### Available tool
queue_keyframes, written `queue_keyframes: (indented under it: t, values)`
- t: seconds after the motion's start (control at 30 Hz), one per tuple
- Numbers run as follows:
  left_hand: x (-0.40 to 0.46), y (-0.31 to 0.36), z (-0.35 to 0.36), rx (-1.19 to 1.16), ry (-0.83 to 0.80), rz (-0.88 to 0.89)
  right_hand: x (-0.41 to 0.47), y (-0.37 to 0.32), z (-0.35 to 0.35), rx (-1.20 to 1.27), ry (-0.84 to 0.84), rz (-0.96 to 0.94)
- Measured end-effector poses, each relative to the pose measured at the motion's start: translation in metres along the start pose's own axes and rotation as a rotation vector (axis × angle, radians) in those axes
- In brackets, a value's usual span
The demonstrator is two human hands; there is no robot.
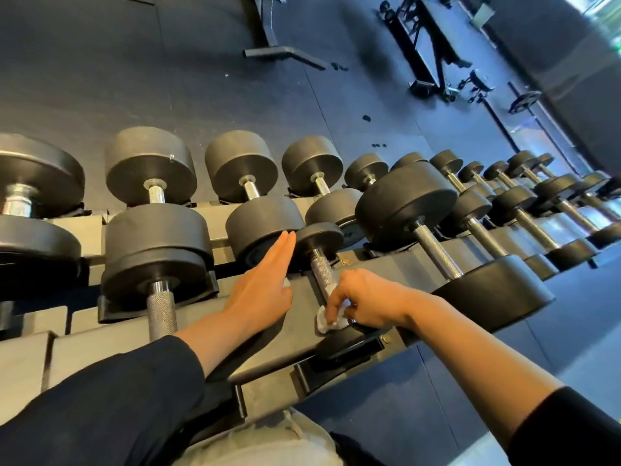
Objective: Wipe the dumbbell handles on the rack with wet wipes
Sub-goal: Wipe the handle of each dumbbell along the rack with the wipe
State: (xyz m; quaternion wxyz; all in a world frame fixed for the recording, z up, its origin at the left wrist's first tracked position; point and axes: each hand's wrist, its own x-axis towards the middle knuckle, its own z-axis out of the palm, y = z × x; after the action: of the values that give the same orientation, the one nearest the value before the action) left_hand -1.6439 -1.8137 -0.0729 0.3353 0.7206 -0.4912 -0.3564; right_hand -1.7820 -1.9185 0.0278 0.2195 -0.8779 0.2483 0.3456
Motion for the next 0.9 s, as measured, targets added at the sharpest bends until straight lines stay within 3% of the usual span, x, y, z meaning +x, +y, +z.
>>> queue_keyframes:
  t: [0.13, 0.3, 0.37, 0.67, 0.9]
  values:
    - [-0.003, 0.003, -0.002, 0.012, 0.007, 0.002, 0.001, 0.003, -0.001, 0.054, -0.016, -0.023]
    - [-0.007, 0.005, -0.004, 0.064, 0.064, 0.046, 0.013, 0.007, -0.005, 0.083, 0.461, 0.084]
    - [-0.007, 0.006, -0.002, 0.079, 0.08, 0.06, 0.025, 0.007, -0.003, 0.063, 0.547, 0.123]
    - [-0.006, 0.005, 0.001, 0.183, 0.097, 0.09, 0.029, 0.015, 0.017, -0.091, 0.435, -0.017]
    - [-0.005, 0.003, 0.002, 0.173, 0.075, 0.074, 0.002, 0.028, 0.021, 0.395, 0.321, -0.046]
